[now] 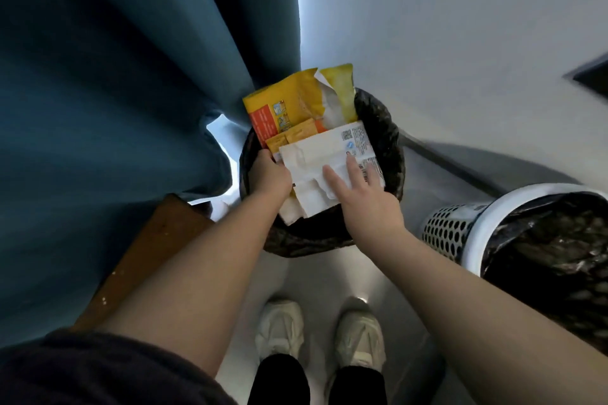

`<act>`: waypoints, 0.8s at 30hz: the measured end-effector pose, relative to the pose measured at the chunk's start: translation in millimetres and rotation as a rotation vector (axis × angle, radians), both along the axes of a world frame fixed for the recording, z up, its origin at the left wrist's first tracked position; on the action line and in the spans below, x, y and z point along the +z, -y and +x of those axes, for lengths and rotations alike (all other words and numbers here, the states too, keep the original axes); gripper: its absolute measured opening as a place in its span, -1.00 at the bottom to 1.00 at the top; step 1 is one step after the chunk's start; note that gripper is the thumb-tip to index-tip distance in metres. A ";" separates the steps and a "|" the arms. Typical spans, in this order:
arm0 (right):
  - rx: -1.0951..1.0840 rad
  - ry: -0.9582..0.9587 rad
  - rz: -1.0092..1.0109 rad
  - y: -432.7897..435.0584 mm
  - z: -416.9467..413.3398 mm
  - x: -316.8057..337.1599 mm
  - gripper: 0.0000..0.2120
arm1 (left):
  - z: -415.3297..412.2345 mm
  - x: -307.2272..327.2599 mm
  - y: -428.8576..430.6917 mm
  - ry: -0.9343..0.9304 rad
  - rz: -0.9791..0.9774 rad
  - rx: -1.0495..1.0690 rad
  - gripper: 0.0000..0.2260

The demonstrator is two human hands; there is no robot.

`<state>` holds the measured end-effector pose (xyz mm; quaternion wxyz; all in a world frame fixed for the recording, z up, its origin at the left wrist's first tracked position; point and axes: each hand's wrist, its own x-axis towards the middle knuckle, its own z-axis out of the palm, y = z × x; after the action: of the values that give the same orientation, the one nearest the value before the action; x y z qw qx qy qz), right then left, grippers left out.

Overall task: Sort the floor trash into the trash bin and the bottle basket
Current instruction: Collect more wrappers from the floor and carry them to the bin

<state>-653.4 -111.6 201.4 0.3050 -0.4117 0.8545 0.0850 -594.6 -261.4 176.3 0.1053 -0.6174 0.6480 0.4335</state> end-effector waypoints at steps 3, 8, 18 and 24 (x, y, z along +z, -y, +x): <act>0.054 0.140 0.076 -3.9 -1.4 -5.7 -0.19 | 2.3 5.7 1.6 0.069 0.007 -0.125 -0.76; 0.123 0.229 0.068 -12.7 0.4 19.5 -0.32 | 21.6 53.9 -12.1 -0.013 -0.128 -0.338 -0.43; 0.229 -0.005 0.134 19.7 -27.5 -8.0 -0.30 | 18.9 9.0 -7.6 0.459 -0.664 -1.298 0.01; 0.246 0.039 0.324 34.2 -26.0 -55.7 -0.24 | 11.2 -41.4 -9.3 0.680 -0.743 -1.393 -0.04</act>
<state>-679.4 -145.8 145.7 0.3710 -0.4602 0.7668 0.2501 -583.5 -252.1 134.9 0.3269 -0.1696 0.9124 -0.1789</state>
